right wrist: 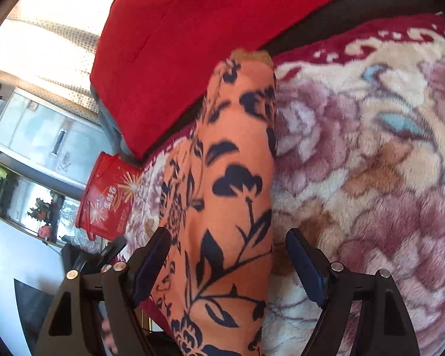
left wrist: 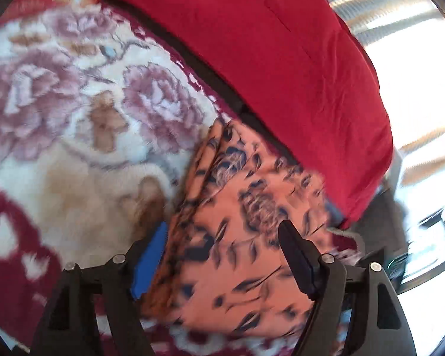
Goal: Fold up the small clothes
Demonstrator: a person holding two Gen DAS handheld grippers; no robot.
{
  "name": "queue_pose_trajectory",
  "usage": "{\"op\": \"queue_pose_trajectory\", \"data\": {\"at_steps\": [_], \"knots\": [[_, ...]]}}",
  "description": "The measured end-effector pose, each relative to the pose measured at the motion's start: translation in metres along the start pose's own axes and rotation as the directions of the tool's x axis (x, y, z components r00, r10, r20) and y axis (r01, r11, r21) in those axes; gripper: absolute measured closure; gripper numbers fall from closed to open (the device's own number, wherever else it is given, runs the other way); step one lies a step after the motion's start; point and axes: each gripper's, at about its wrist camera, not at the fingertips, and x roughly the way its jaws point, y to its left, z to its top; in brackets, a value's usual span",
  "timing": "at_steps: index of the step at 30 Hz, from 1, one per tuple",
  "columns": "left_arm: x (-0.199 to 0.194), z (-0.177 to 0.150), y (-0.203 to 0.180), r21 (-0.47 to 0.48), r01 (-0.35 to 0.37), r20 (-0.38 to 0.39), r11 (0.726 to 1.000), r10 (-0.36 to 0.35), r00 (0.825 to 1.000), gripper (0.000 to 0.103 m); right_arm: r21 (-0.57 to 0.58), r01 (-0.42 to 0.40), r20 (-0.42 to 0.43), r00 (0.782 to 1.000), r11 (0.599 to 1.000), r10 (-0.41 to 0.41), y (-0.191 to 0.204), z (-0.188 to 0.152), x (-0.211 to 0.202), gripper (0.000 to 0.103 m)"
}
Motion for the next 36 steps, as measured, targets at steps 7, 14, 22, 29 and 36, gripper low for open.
{"op": "queue_pose_trajectory", "data": {"at_steps": [7,14,22,29,36], "knots": [[0.039,-0.023,-0.018,0.2,-0.19,-0.028,0.961,0.199,0.98,0.033,-0.135,0.154,-0.035,0.986,0.979,-0.16,0.033,0.003,0.028,0.066],[0.012,-0.02,-0.025,0.151,-0.049,-0.015,0.987,0.052,0.999,0.035,-0.293,0.216,0.102,0.976,0.931,-0.194,0.099,0.006,-0.034,0.071],[0.036,-0.018,-0.061,0.121,0.167,-0.15,0.978,-0.148,0.977,0.016,0.028,0.123,0.012,0.992,0.992,-0.124,-0.046,0.0,-0.065,0.049],[0.078,-0.005,-0.061,0.005,0.256,-0.304,0.967,-0.242,0.921,0.01,0.076,-0.099,0.079,0.993,0.992,0.093,-0.072,-0.001,-0.076,0.035],[0.089,-0.017,-0.073,0.054,0.234,-0.349,0.971,-0.201,0.915,0.07,-0.088,-0.018,-0.025,1.0,0.996,0.016,-0.04,0.01,-0.041,0.064]]}}
